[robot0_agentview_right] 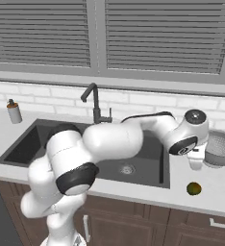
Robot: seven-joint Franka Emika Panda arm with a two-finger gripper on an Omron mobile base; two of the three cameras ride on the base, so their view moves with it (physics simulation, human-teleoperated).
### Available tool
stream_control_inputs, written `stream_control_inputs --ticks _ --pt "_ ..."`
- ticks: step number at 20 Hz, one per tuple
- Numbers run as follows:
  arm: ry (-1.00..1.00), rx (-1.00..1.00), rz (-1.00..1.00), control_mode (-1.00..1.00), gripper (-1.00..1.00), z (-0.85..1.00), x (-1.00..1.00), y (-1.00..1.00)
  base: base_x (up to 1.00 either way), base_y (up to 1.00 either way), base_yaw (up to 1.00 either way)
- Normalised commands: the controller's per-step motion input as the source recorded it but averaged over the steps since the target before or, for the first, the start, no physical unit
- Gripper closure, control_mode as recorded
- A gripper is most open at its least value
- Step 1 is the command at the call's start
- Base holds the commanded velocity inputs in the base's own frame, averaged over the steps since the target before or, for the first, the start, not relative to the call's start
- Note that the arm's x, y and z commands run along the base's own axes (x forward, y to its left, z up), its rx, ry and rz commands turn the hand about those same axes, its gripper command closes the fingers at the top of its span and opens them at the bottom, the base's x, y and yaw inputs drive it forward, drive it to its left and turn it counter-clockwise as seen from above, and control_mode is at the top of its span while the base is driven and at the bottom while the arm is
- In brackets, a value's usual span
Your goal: Put the colander in the sink, put the mango, mango in the colander, and turn on the sink faucet and pour water over the colander.
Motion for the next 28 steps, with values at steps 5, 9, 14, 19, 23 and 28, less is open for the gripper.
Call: stream_control_inputs --ticks 5,9,14,19,23,28 --pt "0.02 0.12 0.00 -1.00 -1.00 0.00 0.25 -0.52 0.00 0.00 0.00" --pt "0.04 0.13 0.00 -1.00 -1.00 0.00 0.34 -0.42 0.00 0.00 0.00" --pt "0.05 0.07 0.00 -1.00 -1.00 -0.03 0.44 -0.25 0.00 0.00 0.00" --pt "0.00 0.01 -0.01 -1.00 -1.00 -0.25 0.41 -0.15 0.00 0.00 0.00" --pt "0.00 0.00 -0.01 -1.00 -1.00 -0.35 0.32 -0.16 0.00 0.00 0.00" --pt "0.00 0.00 -0.02 -1.00 -1.00 -0.38 0.18 -0.17 0.00 0.00 0.00"
